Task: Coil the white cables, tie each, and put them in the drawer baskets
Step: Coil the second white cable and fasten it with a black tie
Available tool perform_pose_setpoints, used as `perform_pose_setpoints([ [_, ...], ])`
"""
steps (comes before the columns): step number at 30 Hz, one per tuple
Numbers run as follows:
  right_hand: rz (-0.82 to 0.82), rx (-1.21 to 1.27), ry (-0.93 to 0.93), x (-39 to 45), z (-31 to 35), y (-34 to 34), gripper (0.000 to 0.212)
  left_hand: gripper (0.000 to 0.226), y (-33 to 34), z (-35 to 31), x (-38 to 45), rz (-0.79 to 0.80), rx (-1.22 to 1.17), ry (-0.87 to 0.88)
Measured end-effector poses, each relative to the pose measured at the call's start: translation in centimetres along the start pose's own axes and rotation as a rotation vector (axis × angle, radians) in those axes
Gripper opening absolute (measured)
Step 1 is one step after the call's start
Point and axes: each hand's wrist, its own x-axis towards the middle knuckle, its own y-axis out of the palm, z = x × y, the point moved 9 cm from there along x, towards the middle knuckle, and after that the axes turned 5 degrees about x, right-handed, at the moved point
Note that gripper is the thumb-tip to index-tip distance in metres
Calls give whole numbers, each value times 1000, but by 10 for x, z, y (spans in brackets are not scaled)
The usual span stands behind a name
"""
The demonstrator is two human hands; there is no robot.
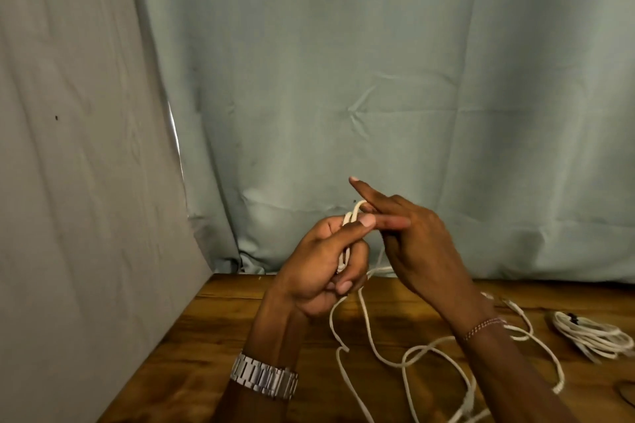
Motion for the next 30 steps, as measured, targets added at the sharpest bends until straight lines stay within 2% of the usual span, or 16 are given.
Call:
perform_pose_setpoints([
  [4,323,87,54,-10,-6,36,67,45,-11,-7,-2,-29,-109,47],
  [7,603,58,131,-24,-5,62,45,49,-13,-13,3,-11,-253,62],
  [9,702,9,128,-34,3,72,32,50,-22,-11,5,-78,-316,99],
  [13,688,-23,120,-37,11,78,44,56,-42,-6,6,-264,-369,136],
  [15,638,9,103,-33,17,74,37,59,-50,-7,3,-348,-313,136],
  [19,572,-29,37,-29,24,60,21,53,-64,0,0,-483,-190,118],
  [24,518,4,-73,-21,36,38,26,53,-64,2,-1,-509,23,66],
  [28,442,87,-176,-18,46,16,51,49,-71,-2,-8,-520,367,-4],
  [30,375,105,-228,-16,47,7,51,50,-71,2,-12,-515,437,-59],
])
